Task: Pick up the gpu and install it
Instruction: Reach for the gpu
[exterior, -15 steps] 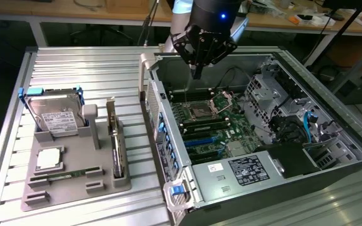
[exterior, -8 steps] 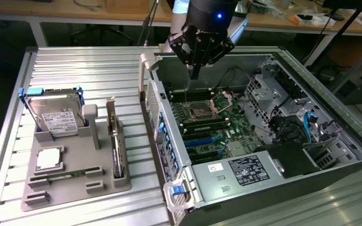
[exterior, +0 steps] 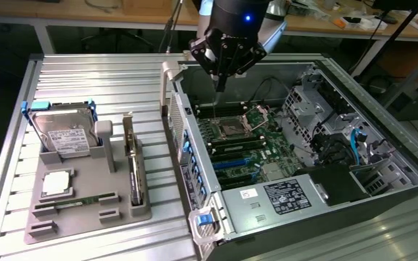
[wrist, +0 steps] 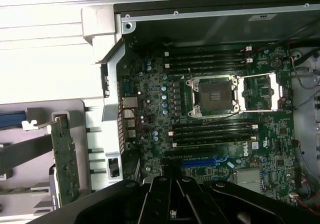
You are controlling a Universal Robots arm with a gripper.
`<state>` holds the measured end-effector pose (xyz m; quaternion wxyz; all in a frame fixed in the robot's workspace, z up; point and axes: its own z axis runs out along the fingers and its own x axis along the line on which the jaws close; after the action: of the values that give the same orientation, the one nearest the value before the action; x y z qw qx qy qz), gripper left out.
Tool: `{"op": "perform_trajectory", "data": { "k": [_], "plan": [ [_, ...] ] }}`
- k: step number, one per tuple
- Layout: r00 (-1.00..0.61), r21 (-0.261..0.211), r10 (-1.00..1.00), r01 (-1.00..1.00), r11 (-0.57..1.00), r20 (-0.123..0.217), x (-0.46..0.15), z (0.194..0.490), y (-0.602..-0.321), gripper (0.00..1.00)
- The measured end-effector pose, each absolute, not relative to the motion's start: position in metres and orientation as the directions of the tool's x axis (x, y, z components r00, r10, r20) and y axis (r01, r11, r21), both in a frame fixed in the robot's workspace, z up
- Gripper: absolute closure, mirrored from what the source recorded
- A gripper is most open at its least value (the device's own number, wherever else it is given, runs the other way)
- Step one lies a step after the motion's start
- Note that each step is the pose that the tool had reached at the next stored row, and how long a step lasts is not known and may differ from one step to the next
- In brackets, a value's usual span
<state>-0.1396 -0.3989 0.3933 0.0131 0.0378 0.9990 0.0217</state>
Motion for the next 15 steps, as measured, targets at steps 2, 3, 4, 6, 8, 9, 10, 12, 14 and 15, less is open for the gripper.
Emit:
{"op": "perform_trajectory", "data": {
  "k": [2, 3, 4, 6, 8, 9, 10, 12, 14, 15],
  "plan": [
    [-0.997, 0.044, 0.076, 0.075, 0.996, -0.024, -0.142, 0.393, -0.399, 0.89],
    [-0.997, 0.044, 0.076, 0.075, 0.996, -0.024, -0.143, 0.393, -0.399, 0.89],
    [-0.997, 0.044, 0.076, 0.075, 0.996, -0.024, -0.144, 0.393, -0.399, 0.89],
    [-0.997, 0.044, 0.076, 0.075, 0.996, -0.024, -0.146, 0.393, -0.399, 0.89],
    [-0.997, 0.044, 0.076, 0.075, 0.996, -0.024, -0.147, 0.393, -0.399, 0.89],
    [-0.997, 0.044, 0.076, 0.075, 0.996, -0.024, -0.148, 0.393, -0.399, 0.89],
    [-0.997, 0.044, 0.076, 0.075, 0.996, -0.024, -0.149, 0.393, -0.399, 0.89],
    [-0.997, 0.044, 0.076, 0.075, 0.996, -0.024, -0.151, 0.393, -0.399, 0.89],
    [-0.997, 0.044, 0.076, 0.075, 0.996, -0.025, -0.152, 0.393, -0.399, 0.89],
    [-0.997, 0.044, 0.076, 0.075, 0.996, -0.024, -0.154, 0.393, -0.399, 0.89]
  ]
}}
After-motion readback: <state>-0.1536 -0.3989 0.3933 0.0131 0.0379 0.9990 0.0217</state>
